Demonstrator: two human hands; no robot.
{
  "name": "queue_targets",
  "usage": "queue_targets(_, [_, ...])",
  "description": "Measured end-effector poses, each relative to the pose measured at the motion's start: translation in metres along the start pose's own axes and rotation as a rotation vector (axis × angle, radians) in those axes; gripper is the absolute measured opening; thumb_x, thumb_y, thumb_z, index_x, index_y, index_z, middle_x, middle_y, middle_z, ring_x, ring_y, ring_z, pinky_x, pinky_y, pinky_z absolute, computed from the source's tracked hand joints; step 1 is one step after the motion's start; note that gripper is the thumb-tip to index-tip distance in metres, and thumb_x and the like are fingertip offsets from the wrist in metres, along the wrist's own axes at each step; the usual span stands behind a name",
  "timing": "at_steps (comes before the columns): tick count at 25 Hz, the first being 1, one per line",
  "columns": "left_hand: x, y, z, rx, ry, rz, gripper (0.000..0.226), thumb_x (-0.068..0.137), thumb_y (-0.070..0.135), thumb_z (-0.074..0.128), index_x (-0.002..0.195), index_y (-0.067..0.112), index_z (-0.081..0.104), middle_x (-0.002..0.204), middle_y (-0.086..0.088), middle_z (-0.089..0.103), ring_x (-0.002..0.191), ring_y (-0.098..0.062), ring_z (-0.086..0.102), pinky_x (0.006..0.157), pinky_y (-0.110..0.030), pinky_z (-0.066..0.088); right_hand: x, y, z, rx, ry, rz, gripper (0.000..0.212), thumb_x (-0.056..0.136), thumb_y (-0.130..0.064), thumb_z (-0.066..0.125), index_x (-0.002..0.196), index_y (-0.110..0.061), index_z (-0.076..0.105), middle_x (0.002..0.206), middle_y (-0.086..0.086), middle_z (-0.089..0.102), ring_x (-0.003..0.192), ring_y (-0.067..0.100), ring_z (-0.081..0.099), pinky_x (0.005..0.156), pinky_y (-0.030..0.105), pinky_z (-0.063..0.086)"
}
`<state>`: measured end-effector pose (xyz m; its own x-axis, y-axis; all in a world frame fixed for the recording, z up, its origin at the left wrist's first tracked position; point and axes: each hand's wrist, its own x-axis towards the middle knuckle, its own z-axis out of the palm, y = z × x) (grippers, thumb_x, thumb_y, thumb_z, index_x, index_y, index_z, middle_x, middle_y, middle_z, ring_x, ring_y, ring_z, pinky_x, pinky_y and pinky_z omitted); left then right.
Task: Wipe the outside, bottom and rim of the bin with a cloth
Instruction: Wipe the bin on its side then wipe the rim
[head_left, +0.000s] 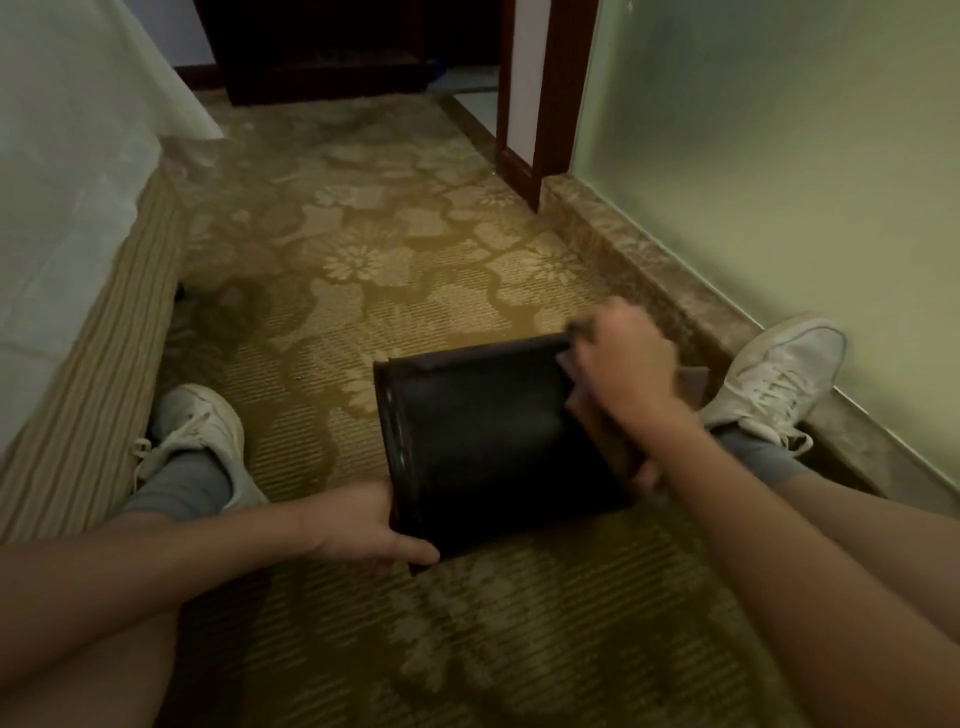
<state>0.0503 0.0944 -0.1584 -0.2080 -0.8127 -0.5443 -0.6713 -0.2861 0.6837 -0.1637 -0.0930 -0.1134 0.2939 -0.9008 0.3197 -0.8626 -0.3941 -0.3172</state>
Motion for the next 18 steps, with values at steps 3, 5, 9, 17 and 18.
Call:
queue_targets(3, [-0.006,0.009,-0.010,0.006,-0.137,-0.082,0.035,0.072,0.054,0.075,0.098,0.036,0.061,0.088,-0.005,0.073,0.074,-0.013,0.067,0.072,-0.029,0.055,0.005,0.030,-0.007,0.008,0.006,0.099,0.024,0.096,-0.035,0.053,0.094,-0.014,0.064,0.098,0.005,0.056,0.095,0.029,0.058,0.067,0.033,0.034])
queue_targets(5, [-0.012,0.019,-0.030,-0.064,-0.212,-0.135,0.043,0.070,0.059,0.072,0.089,0.021,0.069,0.076,0.000,0.070,0.066,-0.011,0.063,0.065,-0.027,0.050,0.003,0.026,-0.008,-0.006,0.026,0.122,0.024,0.094,-0.035,0.054,0.086,-0.014,0.064,0.087,0.001,0.053,0.084,0.026,0.057,0.064,0.031,0.034])
queue_targets(9, [-0.011,0.028,-0.068,-0.249,0.022,-0.175,0.037,0.078,0.051,0.070,0.062,0.018,0.071,0.062,-0.003,0.062,0.053,-0.012,0.055,0.054,-0.023,0.041,0.009,0.001,-0.014,0.058,-0.109,0.230,0.024,0.087,-0.037,0.059,0.080,-0.014,0.062,0.079,0.004,0.061,0.078,0.029,0.060,0.064,0.032,0.040])
queue_targets(17, [-0.005,0.018,-0.064,-0.291,0.015,-0.138,0.046,0.065,0.050,0.077,0.069,0.006,0.066,0.053,-0.003,0.054,0.046,-0.012,0.045,0.047,-0.019,0.036,-0.024,-0.132,0.029,0.185,-0.298,-0.286,0.015,0.090,-0.031,0.058,0.090,-0.017,0.063,0.086,0.000,0.059,0.080,0.022,0.056,0.062,0.031,0.039])
queue_targets(18, [-0.005,0.019,-0.065,-0.291,-0.013,-0.126,0.045,0.062,0.052,0.077,0.068,0.008,0.066,0.054,-0.004,0.054,0.047,-0.012,0.046,0.047,-0.019,0.036,-0.016,-0.119,0.027,0.109,-0.301,-0.277,0.017,0.091,-0.033,0.056,0.094,-0.018,0.063,0.087,-0.001,0.058,0.080,0.021,0.054,0.065,0.032,0.038])
